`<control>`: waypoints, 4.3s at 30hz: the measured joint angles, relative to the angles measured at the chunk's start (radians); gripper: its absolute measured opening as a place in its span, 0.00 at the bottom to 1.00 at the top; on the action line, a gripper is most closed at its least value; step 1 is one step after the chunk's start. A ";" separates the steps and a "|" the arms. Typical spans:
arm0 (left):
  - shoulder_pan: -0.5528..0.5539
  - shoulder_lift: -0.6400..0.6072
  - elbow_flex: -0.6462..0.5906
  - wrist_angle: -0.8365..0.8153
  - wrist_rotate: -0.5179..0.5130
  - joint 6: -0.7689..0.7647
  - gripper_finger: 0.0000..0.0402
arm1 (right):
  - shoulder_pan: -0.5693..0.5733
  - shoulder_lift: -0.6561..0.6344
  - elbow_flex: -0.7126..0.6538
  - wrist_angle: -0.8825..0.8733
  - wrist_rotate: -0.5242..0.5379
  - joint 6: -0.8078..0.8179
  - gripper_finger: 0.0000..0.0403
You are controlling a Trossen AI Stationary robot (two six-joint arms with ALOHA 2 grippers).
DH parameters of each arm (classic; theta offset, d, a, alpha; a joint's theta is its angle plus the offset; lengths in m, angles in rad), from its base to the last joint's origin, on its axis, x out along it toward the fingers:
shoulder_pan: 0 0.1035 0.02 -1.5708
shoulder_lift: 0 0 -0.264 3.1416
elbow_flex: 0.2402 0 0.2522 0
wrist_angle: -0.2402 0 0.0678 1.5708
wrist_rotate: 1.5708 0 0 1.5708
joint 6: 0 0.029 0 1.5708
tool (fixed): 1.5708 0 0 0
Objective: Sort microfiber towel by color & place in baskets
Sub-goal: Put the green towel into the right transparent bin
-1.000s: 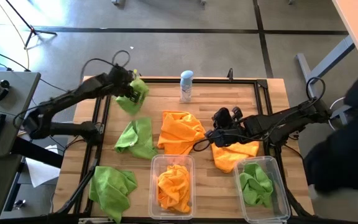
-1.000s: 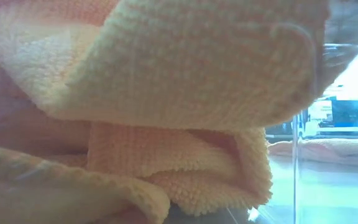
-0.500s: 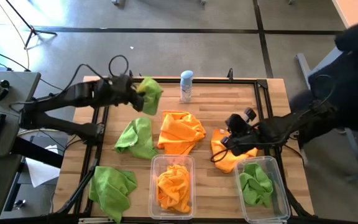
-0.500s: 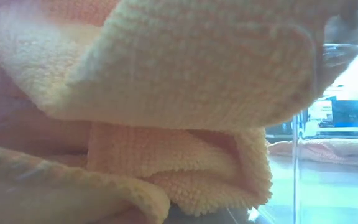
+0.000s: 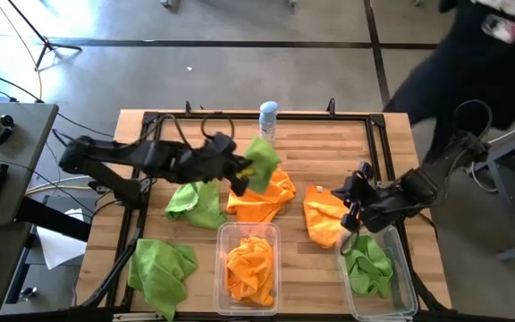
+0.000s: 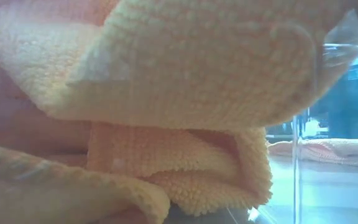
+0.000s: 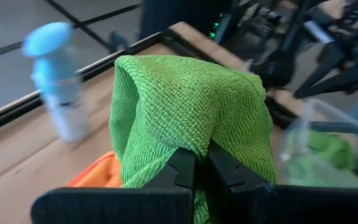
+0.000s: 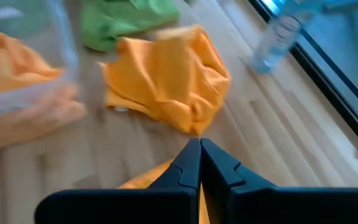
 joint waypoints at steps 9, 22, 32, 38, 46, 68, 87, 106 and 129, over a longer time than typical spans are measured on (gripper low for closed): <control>-0.056 0.194 0.236 0.001 -0.001 0.007 0.00 | 0.086 0.005 0.000 0.151 0.142 0.024 0.02; -0.080 0.332 0.329 0.106 0.000 -0.011 0.00 | 0.081 0.007 0.000 0.384 0.121 -0.069 0.48; -0.079 0.350 0.330 0.207 -0.010 -0.009 0.00 | 0.009 0.089 0.000 0.544 0.172 -0.215 0.77; -0.079 0.351 0.330 0.208 -0.010 -0.009 0.00 | -0.054 0.129 0.000 0.634 0.165 -0.292 0.78; -0.079 0.351 0.330 0.208 0.015 0.011 0.02 | -0.114 0.129 0.000 0.635 0.116 -0.296 0.45; -0.079 0.311 0.330 0.109 0.089 0.175 0.41 | -0.045 0.052 0.071 0.171 -0.144 -0.132 0.02; -0.162 0.295 0.329 -0.335 0.066 0.056 0.41 | 0.453 0.055 0.247 -0.201 -0.496 0.536 0.00; -0.198 0.295 0.329 -0.401 0.143 0.138 0.40 | 0.495 0.385 0.130 -0.097 -0.639 0.398 0.00; -0.236 0.295 0.329 -0.444 0.094 0.058 0.41 | 0.495 0.381 -0.264 0.285 -0.774 0.437 0.19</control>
